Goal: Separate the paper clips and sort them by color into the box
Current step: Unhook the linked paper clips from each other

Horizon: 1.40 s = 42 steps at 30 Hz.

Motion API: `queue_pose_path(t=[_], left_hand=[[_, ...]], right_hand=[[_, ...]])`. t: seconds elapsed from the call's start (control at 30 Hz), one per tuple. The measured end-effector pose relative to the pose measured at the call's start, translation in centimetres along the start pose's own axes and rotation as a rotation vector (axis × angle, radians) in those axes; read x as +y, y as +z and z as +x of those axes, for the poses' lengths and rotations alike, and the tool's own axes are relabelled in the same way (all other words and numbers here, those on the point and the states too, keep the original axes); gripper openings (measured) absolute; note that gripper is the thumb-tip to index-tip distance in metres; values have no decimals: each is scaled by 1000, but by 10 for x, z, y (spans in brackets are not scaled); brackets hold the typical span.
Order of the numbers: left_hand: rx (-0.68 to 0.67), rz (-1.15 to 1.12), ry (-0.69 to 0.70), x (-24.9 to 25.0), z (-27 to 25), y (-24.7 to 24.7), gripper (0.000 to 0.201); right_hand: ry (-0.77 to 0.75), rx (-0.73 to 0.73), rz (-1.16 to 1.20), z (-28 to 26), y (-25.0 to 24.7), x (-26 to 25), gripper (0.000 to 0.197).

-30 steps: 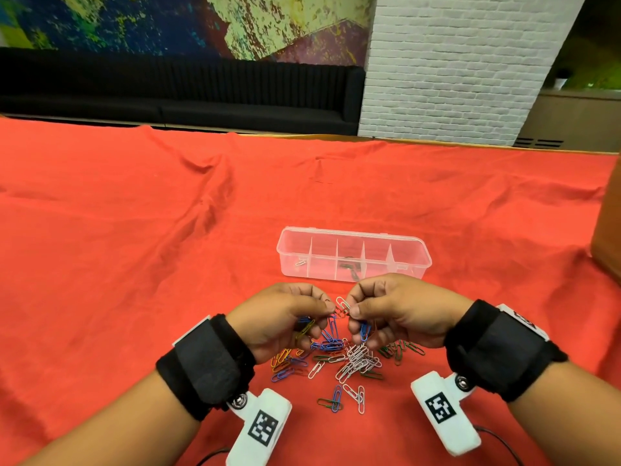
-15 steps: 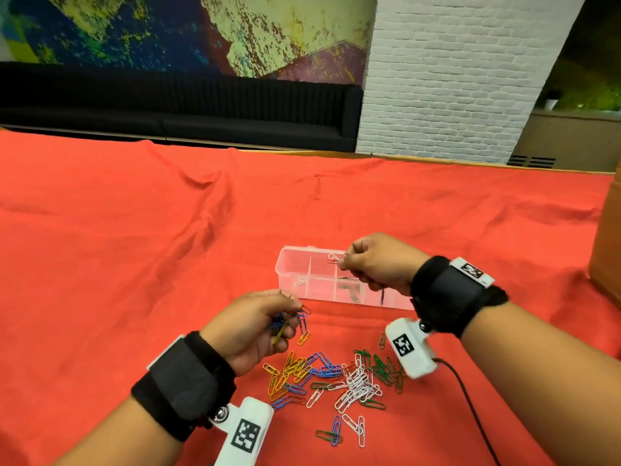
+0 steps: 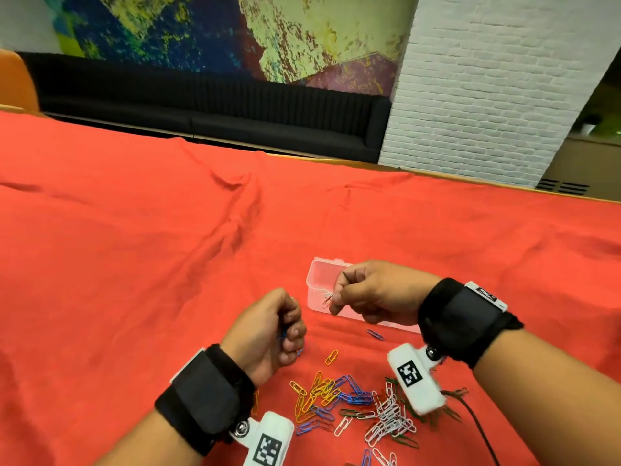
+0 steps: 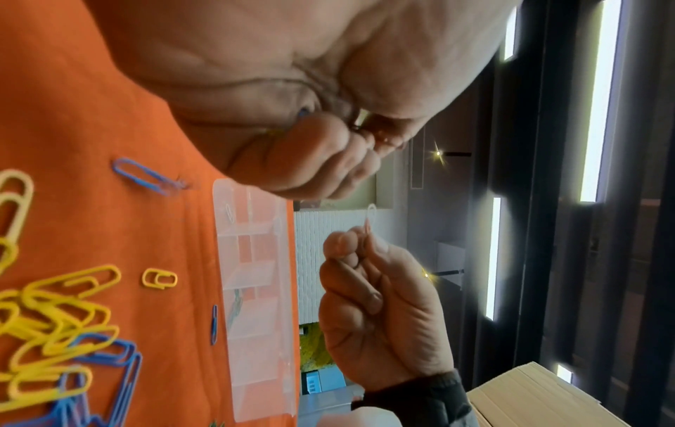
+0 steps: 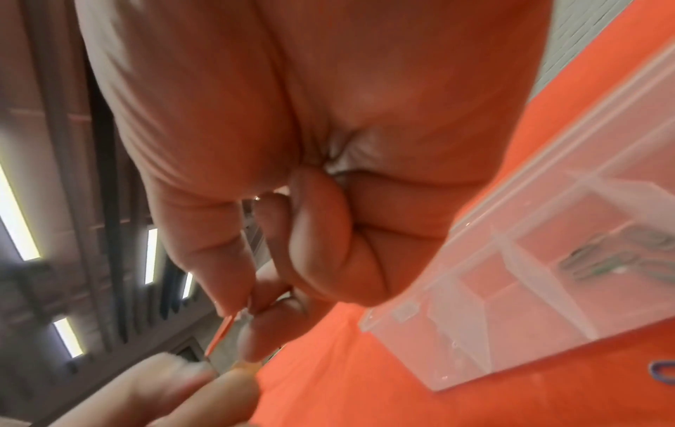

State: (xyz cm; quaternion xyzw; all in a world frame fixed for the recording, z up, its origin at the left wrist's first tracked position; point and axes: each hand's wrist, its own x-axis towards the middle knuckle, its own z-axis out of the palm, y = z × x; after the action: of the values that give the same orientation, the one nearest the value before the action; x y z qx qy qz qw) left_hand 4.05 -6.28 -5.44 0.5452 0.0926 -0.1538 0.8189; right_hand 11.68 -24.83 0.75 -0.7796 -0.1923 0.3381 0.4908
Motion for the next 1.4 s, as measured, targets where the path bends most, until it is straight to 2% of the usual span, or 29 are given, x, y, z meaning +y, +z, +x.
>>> queue_pose_path(t=[0.07,0.23,0.3,0.4,0.47,0.6,0.7,0.77,0.9,1.0,1.1,1.23,1.4], left_hand=[[-9,7,26,-3,1,2,27],[-64,62,122,-10,4,3,12],[-31,135,135,-12,7,2,10],[13,145,110,-12,9,-1,16],[23,118,105,-11,10,-3,14],[28,143,129,-13,11,-6,13],[19,150,151,-14,12,-8,12],[1,135,144,-14,12,-9,10],[-18,94,108,-15,13,-11,10],[-38,-20,18,-15,15,-14,7],[-48,-140,-78,-15,17,-17,10],[-43,-209,-128,-14,17,-19,5],[-37,-263,-149,-15,17,-19,7]], right_hand=[[-11,8,-36,-1,5,0,4],[-24,115,-165,3,9,-1,10],[-25,123,-321,4,8,-5,13],[-36,214,-589,8,0,-12,16],[-33,242,-618,13,-2,-15,16],[33,156,-290,23,4,-13,9],[78,43,-177,25,13,-8,17],[101,45,-42,25,16,-4,23],[147,52,491,23,4,1,36],[147,59,823,21,-8,7,45],[131,63,864,21,-12,12,47],[83,90,750,22,-14,13,52],[28,232,583,38,-21,6,55]])
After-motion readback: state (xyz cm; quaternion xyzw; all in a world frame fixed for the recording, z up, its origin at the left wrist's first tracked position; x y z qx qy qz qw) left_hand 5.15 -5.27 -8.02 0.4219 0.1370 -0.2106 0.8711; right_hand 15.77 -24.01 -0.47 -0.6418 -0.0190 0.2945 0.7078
